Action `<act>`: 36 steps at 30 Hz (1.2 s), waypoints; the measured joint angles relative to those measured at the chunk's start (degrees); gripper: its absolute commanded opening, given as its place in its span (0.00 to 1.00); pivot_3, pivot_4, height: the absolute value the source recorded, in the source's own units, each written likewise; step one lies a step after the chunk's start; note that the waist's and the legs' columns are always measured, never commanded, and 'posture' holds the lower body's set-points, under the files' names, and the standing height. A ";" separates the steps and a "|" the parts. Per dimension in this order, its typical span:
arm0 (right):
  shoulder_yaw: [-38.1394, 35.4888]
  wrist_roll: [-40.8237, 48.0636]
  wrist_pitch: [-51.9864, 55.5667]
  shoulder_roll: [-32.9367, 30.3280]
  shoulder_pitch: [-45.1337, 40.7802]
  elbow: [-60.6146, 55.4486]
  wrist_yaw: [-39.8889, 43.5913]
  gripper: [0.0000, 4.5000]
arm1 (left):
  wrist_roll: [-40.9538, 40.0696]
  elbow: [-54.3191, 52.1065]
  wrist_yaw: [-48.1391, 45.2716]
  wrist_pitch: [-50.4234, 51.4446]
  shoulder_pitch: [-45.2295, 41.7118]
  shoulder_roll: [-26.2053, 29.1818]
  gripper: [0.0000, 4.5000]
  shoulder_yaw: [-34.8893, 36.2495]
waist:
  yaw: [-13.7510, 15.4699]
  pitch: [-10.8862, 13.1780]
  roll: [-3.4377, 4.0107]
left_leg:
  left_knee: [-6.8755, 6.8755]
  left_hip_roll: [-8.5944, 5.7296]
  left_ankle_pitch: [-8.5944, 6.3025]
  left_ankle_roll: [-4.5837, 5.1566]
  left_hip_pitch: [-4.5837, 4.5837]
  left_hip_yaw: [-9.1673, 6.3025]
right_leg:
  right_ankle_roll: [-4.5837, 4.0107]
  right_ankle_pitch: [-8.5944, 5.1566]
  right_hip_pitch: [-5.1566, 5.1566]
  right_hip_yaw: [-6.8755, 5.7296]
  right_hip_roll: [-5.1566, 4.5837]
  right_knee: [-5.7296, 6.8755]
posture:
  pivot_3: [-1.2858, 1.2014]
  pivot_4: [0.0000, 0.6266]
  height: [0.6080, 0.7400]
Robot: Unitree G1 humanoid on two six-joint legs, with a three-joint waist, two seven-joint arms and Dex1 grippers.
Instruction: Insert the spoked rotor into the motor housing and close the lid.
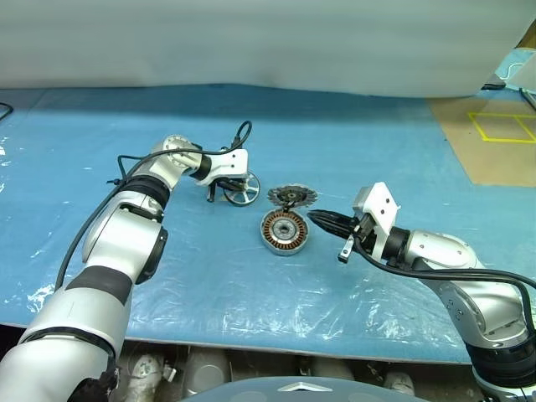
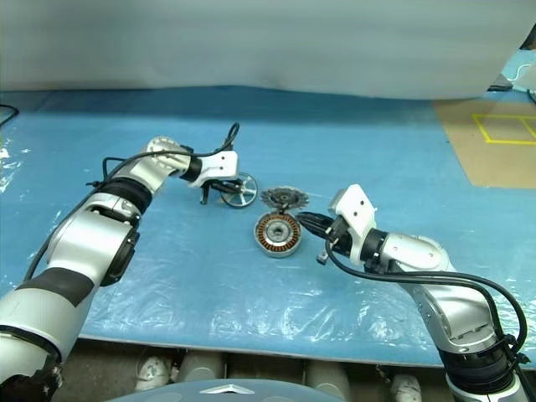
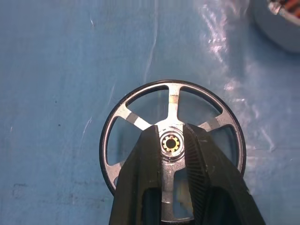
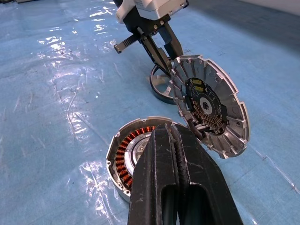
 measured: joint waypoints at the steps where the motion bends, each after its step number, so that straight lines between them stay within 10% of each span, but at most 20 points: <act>1: 0.00 0.00 0.00 0.01 0.00 0.00 -0.20 0.00 | -1.81 -0.10 -2.27 -0.16 0.48 0.02 0.08 1.34 | -0.01 0.00 -0.01 | -0.02 0.00 0.00 0.00 0.00 0.00 | 0.00 0.00 0.00 0.00 0.01 -0.01 | 0.52 0.24 1.00; 16: 0.02 -0.01 -0.51 0.22 -1.12 2.50 -0.23 0.00 | -15.88 -9.27 -20.23 4.80 8.71 7.13 0.08 10.07 | -0.12 0.03 0.02 | -0.09 0.02 0.00 0.00 -0.01 0.03 | -0.02 -0.01 -0.04 -0.01 0.01 -0.03 | 0.52 0.24 1.00; 36: -2.59 9.52 5.21 -5.43 0.33 -2.18 5.00 0.00 | -44.02 -73.11 -9.20 49.07 42.29 4.12 0.08 13.12 | -0.28 0.11 0.16 | -0.01 0.06 -0.01 0.01 -0.06 0.12 | -0.29 -0.18 -0.11 0.06 0.01 -0.03 | 0.52 0.24 1.00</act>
